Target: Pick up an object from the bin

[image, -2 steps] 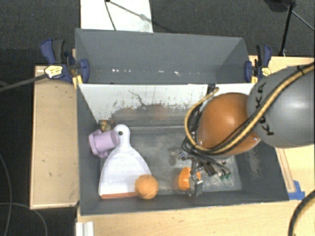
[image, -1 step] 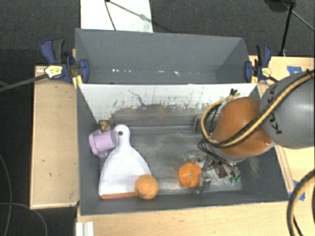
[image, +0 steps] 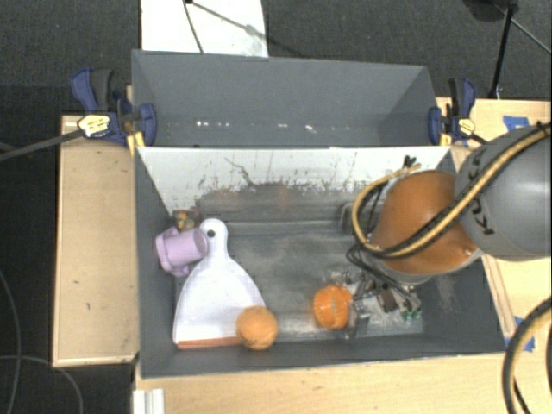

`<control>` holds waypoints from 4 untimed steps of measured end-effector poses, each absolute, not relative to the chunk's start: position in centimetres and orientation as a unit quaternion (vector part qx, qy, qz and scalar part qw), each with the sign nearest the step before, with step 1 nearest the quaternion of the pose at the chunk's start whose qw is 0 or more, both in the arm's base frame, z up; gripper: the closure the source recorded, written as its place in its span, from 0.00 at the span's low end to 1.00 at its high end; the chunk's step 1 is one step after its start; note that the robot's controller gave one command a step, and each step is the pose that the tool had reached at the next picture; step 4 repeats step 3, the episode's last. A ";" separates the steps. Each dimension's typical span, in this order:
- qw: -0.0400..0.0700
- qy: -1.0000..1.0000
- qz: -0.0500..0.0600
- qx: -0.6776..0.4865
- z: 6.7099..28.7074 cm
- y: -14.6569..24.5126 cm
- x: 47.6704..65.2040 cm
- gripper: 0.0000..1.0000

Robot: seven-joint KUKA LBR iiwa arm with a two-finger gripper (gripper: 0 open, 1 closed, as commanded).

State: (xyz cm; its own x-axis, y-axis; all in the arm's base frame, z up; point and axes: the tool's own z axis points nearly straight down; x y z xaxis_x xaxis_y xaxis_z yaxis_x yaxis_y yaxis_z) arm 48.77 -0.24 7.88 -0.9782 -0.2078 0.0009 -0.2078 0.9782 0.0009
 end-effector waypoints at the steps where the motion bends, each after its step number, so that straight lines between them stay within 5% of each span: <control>1: 0.001 -0.995 -0.001 0.104 8.1 -0.2 48.8 1.00; 2: -0.010 -0.997 0.000 0.077 10.6 -3.7 53.0 1.00; 3: -0.005 -0.998 0.000 0.055 25.5 -2.0 53.2 1.00; 4: -0.005 -0.998 0.000 0.055 25.5 -2.0 53.2 1.00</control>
Offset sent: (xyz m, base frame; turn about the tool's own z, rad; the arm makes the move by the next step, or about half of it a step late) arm 0.0581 -0.0633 -0.0088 0.0926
